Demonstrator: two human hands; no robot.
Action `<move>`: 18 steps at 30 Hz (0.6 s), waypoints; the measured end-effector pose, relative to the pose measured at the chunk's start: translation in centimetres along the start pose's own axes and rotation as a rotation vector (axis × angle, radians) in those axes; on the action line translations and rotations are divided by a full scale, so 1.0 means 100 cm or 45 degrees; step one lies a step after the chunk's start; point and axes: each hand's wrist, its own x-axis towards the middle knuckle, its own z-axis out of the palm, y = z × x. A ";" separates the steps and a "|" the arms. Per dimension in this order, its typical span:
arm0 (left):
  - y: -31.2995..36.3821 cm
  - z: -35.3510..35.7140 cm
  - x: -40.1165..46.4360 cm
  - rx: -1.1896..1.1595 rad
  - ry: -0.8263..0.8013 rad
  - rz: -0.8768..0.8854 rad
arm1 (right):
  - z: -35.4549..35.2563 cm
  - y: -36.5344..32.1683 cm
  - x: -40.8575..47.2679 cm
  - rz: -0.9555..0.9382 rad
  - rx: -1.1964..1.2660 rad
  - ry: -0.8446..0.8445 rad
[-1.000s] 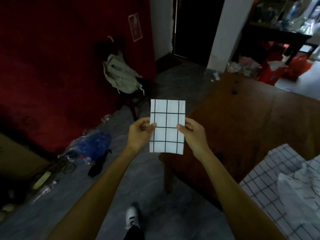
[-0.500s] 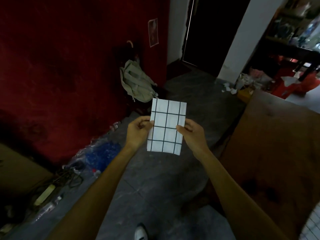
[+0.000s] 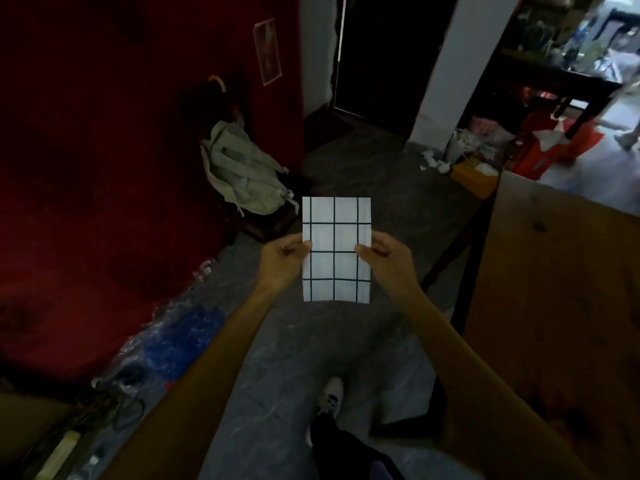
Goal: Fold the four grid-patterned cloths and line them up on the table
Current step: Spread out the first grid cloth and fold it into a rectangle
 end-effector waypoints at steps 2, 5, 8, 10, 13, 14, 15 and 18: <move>0.006 0.018 0.031 0.050 -0.040 -0.013 | -0.008 0.011 0.031 -0.019 0.024 0.045; 0.024 0.050 0.082 0.126 -0.061 0.019 | -0.024 0.021 0.084 -0.026 0.080 0.124; 0.041 0.083 0.134 0.215 -0.115 0.025 | -0.043 0.023 0.133 -0.007 0.134 0.183; 0.053 0.105 0.166 0.239 -0.154 0.046 | -0.058 0.020 0.164 -0.003 0.151 0.221; 0.068 0.137 0.207 0.219 -0.220 0.059 | -0.083 0.019 0.203 0.008 0.148 0.287; 0.070 0.148 0.220 0.210 -0.240 0.059 | -0.091 0.021 0.215 0.003 0.127 0.305; 0.072 0.159 0.232 0.209 -0.260 0.062 | -0.098 0.023 0.227 -0.001 0.109 0.324; 0.072 0.191 0.275 0.268 -0.313 0.039 | -0.117 0.033 0.263 0.024 0.130 0.377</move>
